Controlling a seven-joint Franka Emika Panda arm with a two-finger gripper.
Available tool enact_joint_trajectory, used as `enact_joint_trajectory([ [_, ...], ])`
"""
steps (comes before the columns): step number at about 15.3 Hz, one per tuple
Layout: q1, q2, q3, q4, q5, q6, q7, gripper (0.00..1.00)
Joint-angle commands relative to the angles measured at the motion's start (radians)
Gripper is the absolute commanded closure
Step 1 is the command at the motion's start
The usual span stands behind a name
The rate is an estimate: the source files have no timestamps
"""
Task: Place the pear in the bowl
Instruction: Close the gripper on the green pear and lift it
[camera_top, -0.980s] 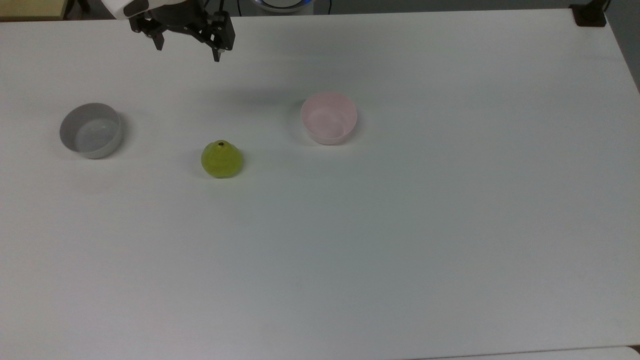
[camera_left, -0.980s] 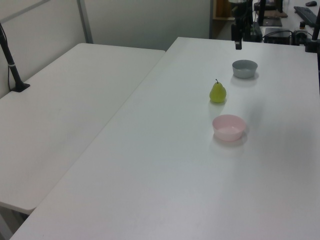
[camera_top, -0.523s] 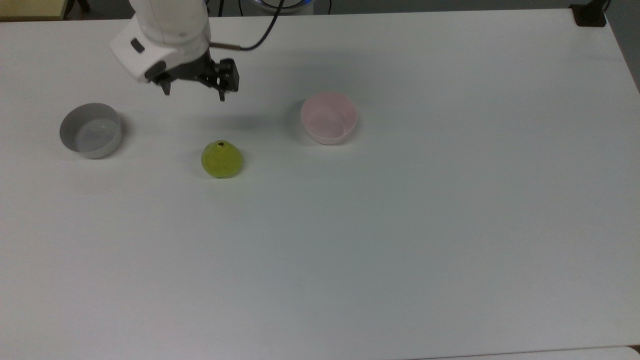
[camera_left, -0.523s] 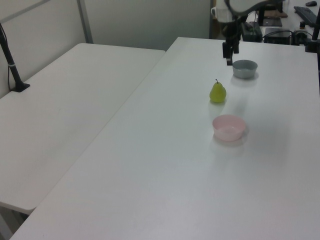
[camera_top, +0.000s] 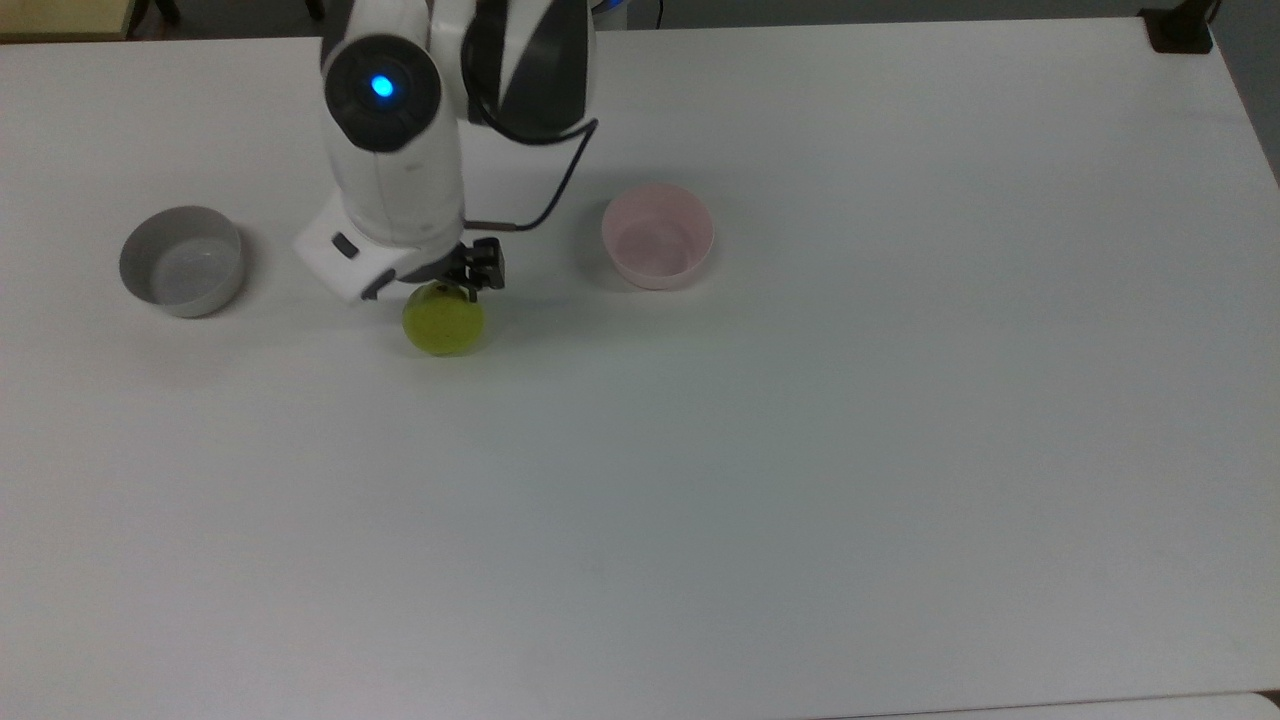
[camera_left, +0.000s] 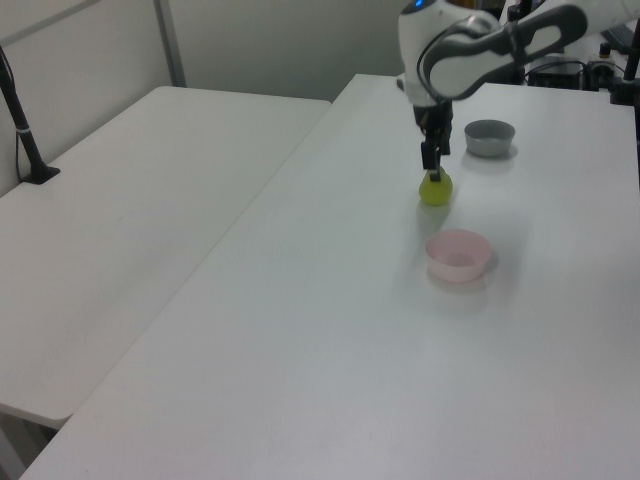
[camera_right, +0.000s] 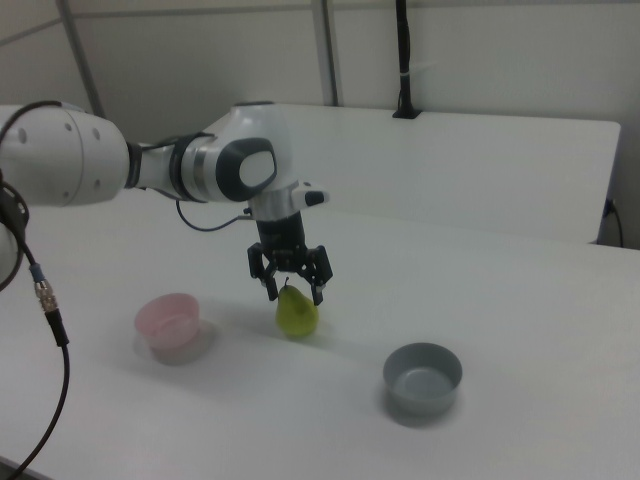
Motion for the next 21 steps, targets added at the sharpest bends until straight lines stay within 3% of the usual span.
enact_joint_trajectory([
  [1, 0.045, 0.037, -0.017, 0.000, 0.003, 0.042, -0.021, 0.00],
  [6, 0.043, 0.046, -0.016, -0.006, -0.051, 0.044, -0.030, 0.03],
  [8, 0.040, 0.042, -0.017, -0.006, -0.051, 0.041, -0.043, 0.34],
  [9, 0.039, 0.039, -0.016, -0.006, -0.050, 0.036, -0.059, 0.63],
  [10, 0.036, 0.031, -0.017, -0.005, -0.045, 0.030, -0.060, 0.79],
  [15, 0.036, -0.067, -0.017, 0.003, -0.030, -0.014, -0.054, 0.80],
  [17, 0.046, -0.105, -0.019, 0.013, 0.008, -0.036, -0.053, 0.80],
  [21, 0.100, -0.168, -0.017, 0.015, 0.036, -0.091, -0.048, 0.79],
])
